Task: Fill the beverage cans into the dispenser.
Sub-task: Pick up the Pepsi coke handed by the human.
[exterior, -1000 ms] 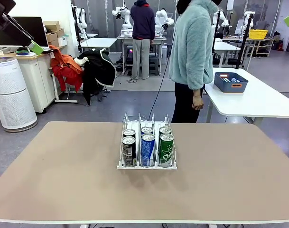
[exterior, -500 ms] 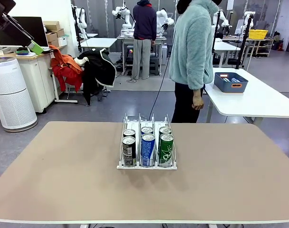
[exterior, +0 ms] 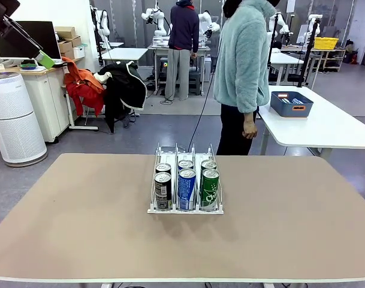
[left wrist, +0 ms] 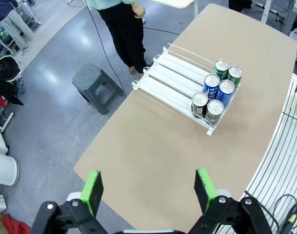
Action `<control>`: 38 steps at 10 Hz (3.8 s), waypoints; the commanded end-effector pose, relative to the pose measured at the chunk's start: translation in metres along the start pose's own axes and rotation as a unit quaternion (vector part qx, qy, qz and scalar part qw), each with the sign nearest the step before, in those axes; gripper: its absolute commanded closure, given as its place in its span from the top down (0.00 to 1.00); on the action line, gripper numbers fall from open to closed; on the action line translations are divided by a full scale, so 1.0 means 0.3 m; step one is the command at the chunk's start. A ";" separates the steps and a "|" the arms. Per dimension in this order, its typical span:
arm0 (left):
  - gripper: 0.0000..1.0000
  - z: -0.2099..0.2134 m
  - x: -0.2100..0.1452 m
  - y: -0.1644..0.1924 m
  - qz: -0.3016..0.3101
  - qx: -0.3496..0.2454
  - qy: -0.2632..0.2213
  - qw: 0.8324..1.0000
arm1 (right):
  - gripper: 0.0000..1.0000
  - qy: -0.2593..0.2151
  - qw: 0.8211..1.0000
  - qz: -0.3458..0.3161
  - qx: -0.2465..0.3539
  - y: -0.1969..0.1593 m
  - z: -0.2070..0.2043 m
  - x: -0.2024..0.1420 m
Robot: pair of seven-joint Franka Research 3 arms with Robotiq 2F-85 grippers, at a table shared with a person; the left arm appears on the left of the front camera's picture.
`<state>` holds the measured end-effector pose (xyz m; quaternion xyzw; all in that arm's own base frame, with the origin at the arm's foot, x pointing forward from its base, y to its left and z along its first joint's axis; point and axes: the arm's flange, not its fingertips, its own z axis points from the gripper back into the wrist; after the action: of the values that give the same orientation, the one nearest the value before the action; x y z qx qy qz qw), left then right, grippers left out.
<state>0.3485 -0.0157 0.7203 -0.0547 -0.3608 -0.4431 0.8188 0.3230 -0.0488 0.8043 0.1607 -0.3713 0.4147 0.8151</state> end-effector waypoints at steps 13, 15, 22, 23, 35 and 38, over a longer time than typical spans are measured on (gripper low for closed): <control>1.00 0.104 0.124 -0.048 -0.008 -0.074 -0.034 0.997 | 1.00 0.001 1.000 0.001 0.000 0.002 0.001 0.000; 1.00 0.131 0.133 -0.051 -0.003 -0.063 -0.056 0.996 | 1.00 0.001 1.000 0.001 0.000 0.002 0.001 0.000; 1.00 0.161 0.145 -0.057 0.007 -0.055 -0.060 0.997 | 1.00 0.001 1.000 0.001 0.000 0.002 0.001 0.000; 1.00 0.161 0.145 -0.057 0.007 -0.055 -0.060 0.997 | 1.00 0.001 1.000 0.001 0.000 0.002 0.001 0.000; 1.00 0.161 0.145 -0.057 0.007 -0.055 -0.060 0.997 | 1.00 0.001 1.000 0.001 0.000 0.002 0.001 0.000; 1.00 0.161 0.145 -0.057 0.007 -0.055 -0.060 0.997 | 1.00 0.001 1.000 0.001 0.000 0.002 0.001 0.000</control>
<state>0.3240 -0.0361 0.7797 -0.1300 -0.3847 -0.4522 0.7941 0.3229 -0.0491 0.8046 0.1604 -0.3716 0.4144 0.8152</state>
